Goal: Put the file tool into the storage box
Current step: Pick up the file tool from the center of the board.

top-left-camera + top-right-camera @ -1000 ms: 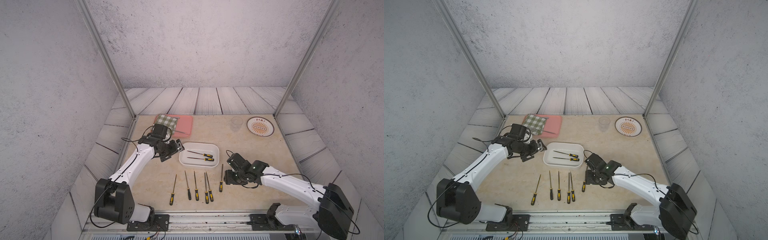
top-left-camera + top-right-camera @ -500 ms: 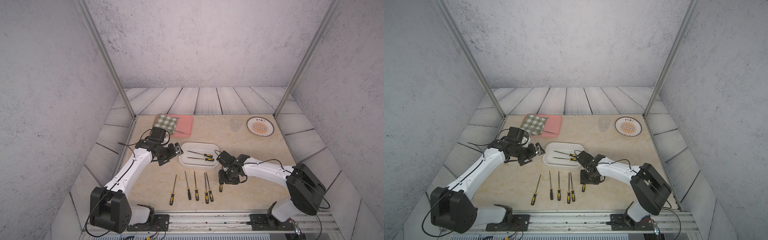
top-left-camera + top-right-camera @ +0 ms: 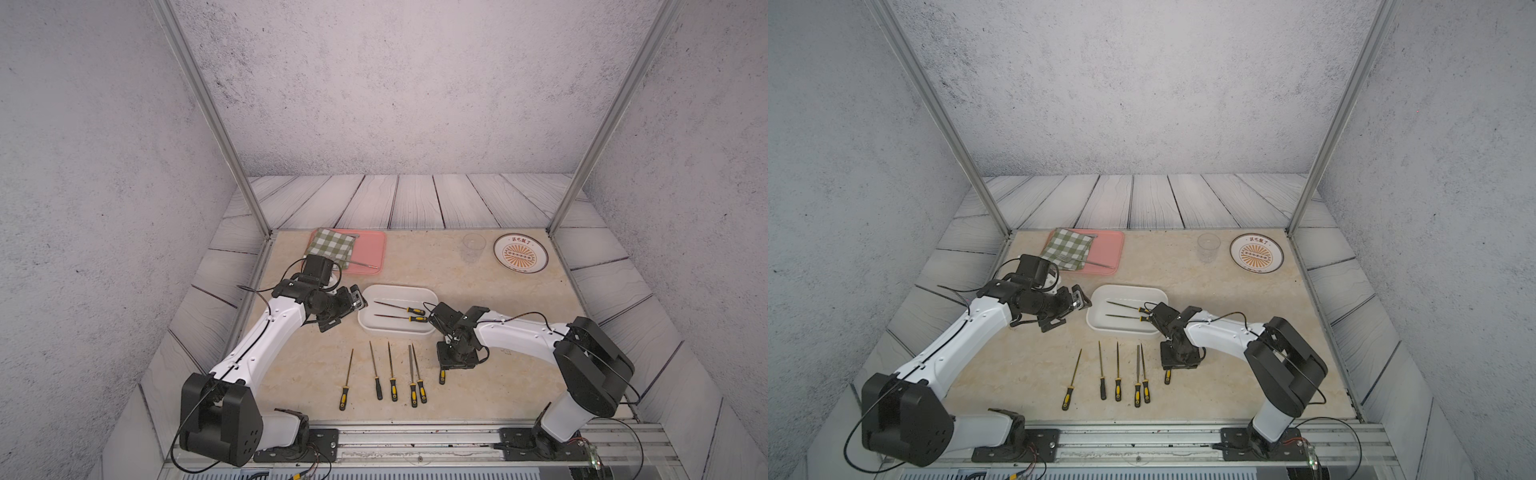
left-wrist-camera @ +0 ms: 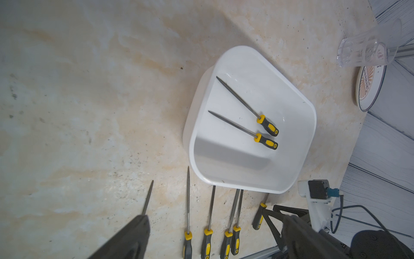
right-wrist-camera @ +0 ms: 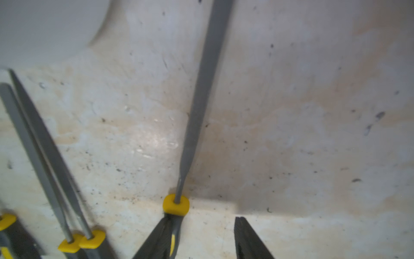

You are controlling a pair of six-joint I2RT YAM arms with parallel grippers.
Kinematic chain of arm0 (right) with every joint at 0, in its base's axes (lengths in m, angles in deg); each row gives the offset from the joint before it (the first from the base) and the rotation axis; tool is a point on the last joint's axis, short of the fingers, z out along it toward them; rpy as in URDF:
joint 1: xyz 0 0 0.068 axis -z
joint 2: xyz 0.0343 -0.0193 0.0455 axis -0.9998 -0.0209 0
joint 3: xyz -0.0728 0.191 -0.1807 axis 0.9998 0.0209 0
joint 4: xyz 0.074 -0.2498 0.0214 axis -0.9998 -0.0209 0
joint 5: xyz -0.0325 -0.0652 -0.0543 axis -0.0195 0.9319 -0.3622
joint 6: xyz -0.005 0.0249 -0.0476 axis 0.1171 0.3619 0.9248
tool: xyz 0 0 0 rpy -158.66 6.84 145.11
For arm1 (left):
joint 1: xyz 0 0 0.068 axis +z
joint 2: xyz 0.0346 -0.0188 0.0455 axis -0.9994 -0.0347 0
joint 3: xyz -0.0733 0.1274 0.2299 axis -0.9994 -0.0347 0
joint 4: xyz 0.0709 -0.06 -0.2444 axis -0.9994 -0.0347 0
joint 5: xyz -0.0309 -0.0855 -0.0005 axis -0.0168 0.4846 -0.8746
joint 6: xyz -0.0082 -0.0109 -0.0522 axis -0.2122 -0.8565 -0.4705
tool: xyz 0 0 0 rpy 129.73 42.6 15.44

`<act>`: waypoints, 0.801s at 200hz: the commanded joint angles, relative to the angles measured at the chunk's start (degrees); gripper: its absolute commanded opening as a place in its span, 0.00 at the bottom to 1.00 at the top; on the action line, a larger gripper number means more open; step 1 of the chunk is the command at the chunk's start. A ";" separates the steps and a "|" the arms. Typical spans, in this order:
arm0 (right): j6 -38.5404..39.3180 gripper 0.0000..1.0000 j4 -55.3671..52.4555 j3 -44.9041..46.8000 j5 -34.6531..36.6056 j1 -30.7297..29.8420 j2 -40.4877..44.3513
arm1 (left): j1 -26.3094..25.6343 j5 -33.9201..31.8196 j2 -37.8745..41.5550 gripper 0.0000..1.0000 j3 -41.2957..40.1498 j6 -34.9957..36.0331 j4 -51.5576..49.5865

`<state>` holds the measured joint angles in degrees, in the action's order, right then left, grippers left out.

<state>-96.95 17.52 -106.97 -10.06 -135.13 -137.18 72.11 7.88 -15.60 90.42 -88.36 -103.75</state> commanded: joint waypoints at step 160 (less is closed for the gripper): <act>9.67 0.53 4.36 3.72 -1.32 -1.21 4.83 | -2.20 -2.50 -1.86 0.98 1.65 -0.11 0.01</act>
<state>-88.62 22.46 -102.25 -12.55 -135.79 -131.19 70.21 5.76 -16.50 90.69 -89.04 -103.49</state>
